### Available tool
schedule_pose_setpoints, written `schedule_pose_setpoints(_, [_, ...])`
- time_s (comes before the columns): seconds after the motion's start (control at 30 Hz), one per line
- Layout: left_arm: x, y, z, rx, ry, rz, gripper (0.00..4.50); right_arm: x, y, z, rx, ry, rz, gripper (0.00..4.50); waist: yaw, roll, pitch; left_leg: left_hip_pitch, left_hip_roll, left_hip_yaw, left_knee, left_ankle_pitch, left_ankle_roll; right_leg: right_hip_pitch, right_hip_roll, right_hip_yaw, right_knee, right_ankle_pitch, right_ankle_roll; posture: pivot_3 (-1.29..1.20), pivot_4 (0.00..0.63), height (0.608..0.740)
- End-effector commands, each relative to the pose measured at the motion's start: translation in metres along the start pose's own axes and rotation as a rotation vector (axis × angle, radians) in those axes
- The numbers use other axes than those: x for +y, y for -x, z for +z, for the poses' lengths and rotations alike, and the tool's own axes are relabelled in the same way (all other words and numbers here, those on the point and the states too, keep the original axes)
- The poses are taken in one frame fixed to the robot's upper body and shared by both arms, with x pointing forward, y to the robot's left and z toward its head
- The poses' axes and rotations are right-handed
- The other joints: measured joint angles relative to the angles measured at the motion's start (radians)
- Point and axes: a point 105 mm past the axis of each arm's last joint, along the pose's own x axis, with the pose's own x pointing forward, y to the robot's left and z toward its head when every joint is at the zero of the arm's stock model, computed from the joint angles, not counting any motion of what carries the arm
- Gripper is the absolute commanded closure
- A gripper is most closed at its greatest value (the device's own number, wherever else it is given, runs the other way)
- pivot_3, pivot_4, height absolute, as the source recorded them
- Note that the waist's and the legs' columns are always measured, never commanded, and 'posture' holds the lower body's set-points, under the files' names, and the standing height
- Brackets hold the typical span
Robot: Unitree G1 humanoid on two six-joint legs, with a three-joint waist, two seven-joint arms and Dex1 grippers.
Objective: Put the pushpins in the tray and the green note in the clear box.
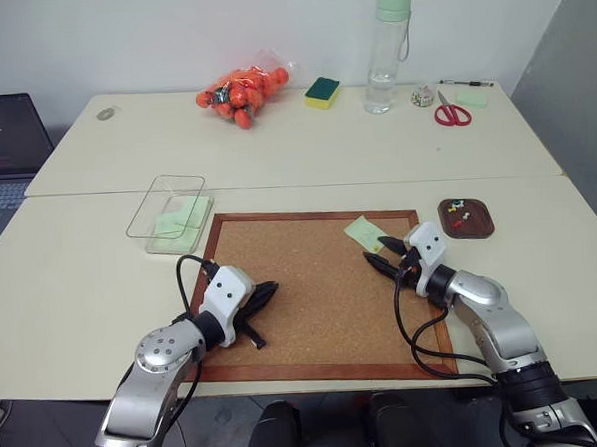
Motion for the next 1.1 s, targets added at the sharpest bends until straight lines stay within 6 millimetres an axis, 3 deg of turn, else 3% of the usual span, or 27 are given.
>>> schedule_pose_setpoints(0.03, [-0.003,0.002,-0.005,0.025,-0.001,-0.013,4.50,-0.004,-0.001,0.010,-0.036,0.033,-0.006,3.10,0.000,0.000,0.000,0.000,0.000,0.000,0.000,0.000,0.000,0.000,0.000,0.000,0.000,0.000,0.000,0.00,0.150,0.740])
schedule_pose_setpoints(0.27, [-0.003,0.001,-0.005,0.023,0.000,-0.013,4.50,-0.006,0.000,0.006,-0.021,0.043,-0.005,4.44,0.000,0.000,0.000,0.000,0.000,0.000,0.000,0.000,0.000,0.000,0.000,0.000,0.000,0.000,0.000,0.00,0.150,0.740])
schedule_pose_setpoints(0.47, [-0.003,0.001,-0.005,0.022,0.000,-0.012,4.50,-0.006,0.002,0.008,-0.032,0.072,0.003,4.44,0.000,0.000,0.000,0.000,0.000,0.000,0.000,0.000,0.000,0.000,0.000,0.000,0.000,0.000,0.000,0.00,0.150,0.740])
schedule_pose_setpoints(0.77, [-0.005,0.001,-0.006,0.026,0.000,-0.015,4.50,-0.004,0.008,0.058,-0.238,0.097,0.021,4.44,0.000,0.000,0.000,0.000,0.000,0.000,0.000,0.000,0.000,0.000,0.000,0.000,0.000,0.000,0.000,0.00,0.150,0.740])
schedule_pose_setpoints(1.1, [-0.004,0.001,-0.007,0.028,-0.002,-0.016,4.50,-0.007,0.012,0.075,-0.278,0.102,0.017,4.44,0.000,0.000,0.000,0.000,0.000,0.000,0.000,0.000,0.000,0.000,0.000,0.000,0.000,0.000,0.000,0.00,0.150,0.740])
